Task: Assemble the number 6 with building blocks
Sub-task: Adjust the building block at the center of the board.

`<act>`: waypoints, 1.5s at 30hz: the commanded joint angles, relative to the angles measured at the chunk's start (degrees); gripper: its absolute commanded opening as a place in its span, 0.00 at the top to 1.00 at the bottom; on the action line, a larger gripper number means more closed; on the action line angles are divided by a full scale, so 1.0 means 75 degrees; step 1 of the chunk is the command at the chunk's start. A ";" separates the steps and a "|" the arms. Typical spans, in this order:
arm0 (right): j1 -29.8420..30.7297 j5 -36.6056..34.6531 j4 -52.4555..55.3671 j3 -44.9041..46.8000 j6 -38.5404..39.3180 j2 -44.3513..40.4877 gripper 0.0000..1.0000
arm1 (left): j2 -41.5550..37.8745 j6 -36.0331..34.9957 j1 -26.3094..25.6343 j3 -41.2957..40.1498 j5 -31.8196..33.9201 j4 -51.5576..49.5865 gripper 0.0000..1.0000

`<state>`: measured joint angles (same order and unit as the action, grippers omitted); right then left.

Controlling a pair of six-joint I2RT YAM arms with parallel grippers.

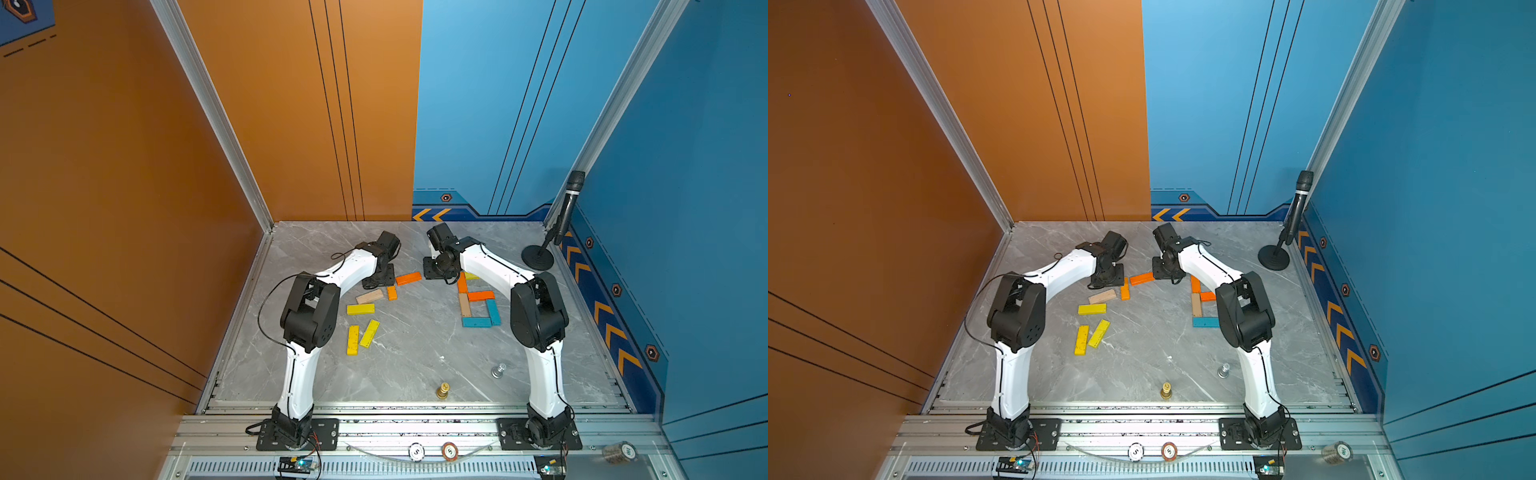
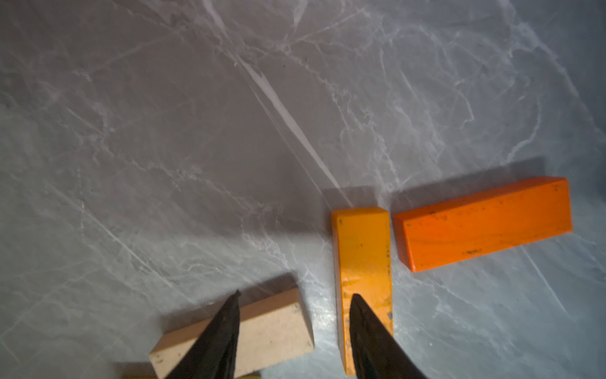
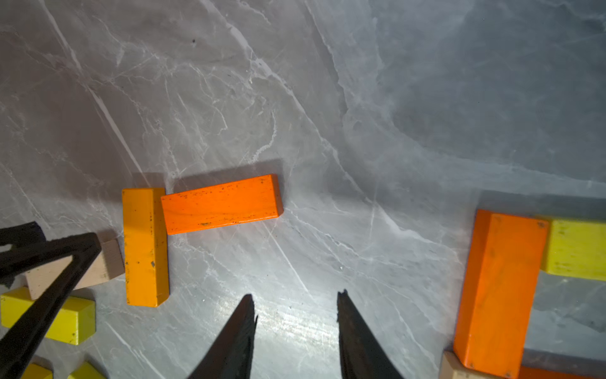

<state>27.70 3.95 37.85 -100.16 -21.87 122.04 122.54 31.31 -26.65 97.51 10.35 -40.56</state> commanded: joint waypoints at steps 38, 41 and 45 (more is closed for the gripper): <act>-0.0131 -0.0678 0.0754 -0.2133 0.1202 0.2183 0.53 | 0.0459 0.0582 0.0334 -0.0146 -0.0967 0.0125 0.46; -0.0131 -0.0489 0.0749 -0.2148 0.1213 0.2231 0.53 | 0.0489 0.0583 0.0331 -0.0146 -0.1016 0.0148 0.46; -0.0102 -0.0373 0.0774 -0.2117 0.1171 0.2235 0.53 | 0.0537 0.0536 0.0363 -0.0112 -0.1032 0.0178 0.46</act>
<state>26.68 -0.82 41.15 -115.13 -13.47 137.49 125.71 35.03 -24.36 97.14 3.92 -39.38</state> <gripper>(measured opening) 0.470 0.541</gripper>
